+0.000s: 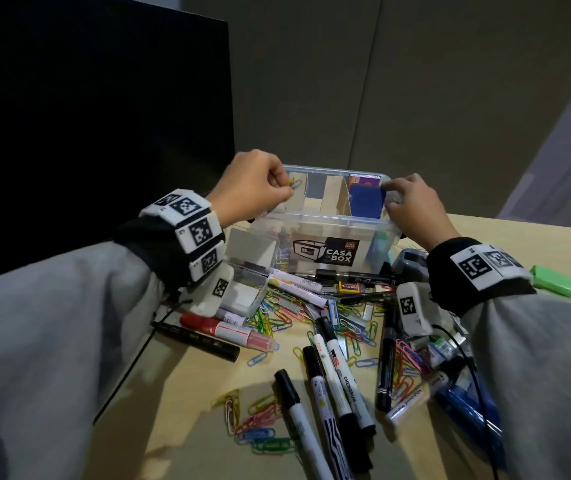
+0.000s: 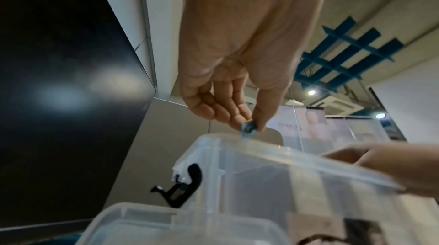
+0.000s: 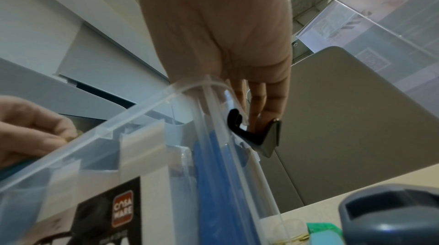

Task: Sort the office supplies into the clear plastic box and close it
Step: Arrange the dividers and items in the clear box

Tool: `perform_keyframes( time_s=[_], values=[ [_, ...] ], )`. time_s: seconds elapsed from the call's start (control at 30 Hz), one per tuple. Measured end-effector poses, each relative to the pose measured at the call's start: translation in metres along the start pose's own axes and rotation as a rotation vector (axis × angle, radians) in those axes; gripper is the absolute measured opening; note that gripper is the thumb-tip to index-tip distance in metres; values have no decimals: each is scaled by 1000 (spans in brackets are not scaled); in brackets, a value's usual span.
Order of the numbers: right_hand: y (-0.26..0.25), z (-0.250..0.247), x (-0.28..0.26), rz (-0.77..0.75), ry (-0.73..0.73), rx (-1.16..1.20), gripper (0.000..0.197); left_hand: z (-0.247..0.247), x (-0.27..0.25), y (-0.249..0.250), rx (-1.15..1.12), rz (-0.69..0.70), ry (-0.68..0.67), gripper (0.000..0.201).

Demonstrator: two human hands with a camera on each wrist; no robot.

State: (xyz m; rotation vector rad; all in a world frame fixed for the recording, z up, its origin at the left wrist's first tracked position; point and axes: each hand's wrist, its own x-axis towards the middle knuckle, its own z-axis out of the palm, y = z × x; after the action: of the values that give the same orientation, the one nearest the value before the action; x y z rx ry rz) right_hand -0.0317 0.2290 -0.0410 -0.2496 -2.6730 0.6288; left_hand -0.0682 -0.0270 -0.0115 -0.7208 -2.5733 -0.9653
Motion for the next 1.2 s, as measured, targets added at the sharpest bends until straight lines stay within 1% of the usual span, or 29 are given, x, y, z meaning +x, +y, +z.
perform_keyframes(
  time_s=[0.07,0.17,0.3,0.37,0.4,0.43,0.5,0.53,0.57,0.6,0.67,0.73,0.8,0.83,0.9,0.97,1.07,1.13,1.2],
  values=[
    [1,0,0,4,-3,13,32,6,7,-5,95,-21,24,10],
    [1,1,0,10,-5,16,32,18,12,-9,261,-29,-54,11],
    [1,1,0,11,0,13,32,24,16,-9,324,-20,-117,23],
    [1,1,1,13,-1,18,32,26,15,-9,343,30,-108,29],
    [1,2,1,13,-1,19,32,27,14,-9,355,73,-76,30],
    [1,2,1,13,-1,21,32,26,11,-7,363,127,-33,28],
    [1,2,1,14,0,20,32,24,-1,0,342,277,26,21],
    [2,2,1,14,0,18,33,21,-8,4,317,365,3,18],
    [2,2,1,16,0,17,33,19,-16,8,300,447,-79,18],
    [2,2,1,18,-2,20,33,17,-24,10,303,522,-206,19],
    [1,2,0,17,-2,24,33,17,-38,7,382,625,-496,17],
    [0,2,0,12,1,19,33,21,-46,-5,512,645,-707,14],
    [0,1,-1,4,6,5,34,22,-51,-17,636,604,-839,26],
    [-1,0,-1,3,7,0,35,22,-52,-21,688,582,-878,31],
    [-1,0,-1,3,5,-7,35,21,-54,-28,776,568,-906,35],
    [-2,0,-1,5,6,-6,35,19,-54,-31,860,571,-898,33],
    [-2,0,-1,7,5,-3,34,15,-52,-36,937,527,-874,28],
    [-2,0,-1,6,3,1,34,12,-52,-39,969,497,-857,32],
    [-2,0,-1,6,3,3,34,14,-52,-43,953,483,-829,39]
  ],
)
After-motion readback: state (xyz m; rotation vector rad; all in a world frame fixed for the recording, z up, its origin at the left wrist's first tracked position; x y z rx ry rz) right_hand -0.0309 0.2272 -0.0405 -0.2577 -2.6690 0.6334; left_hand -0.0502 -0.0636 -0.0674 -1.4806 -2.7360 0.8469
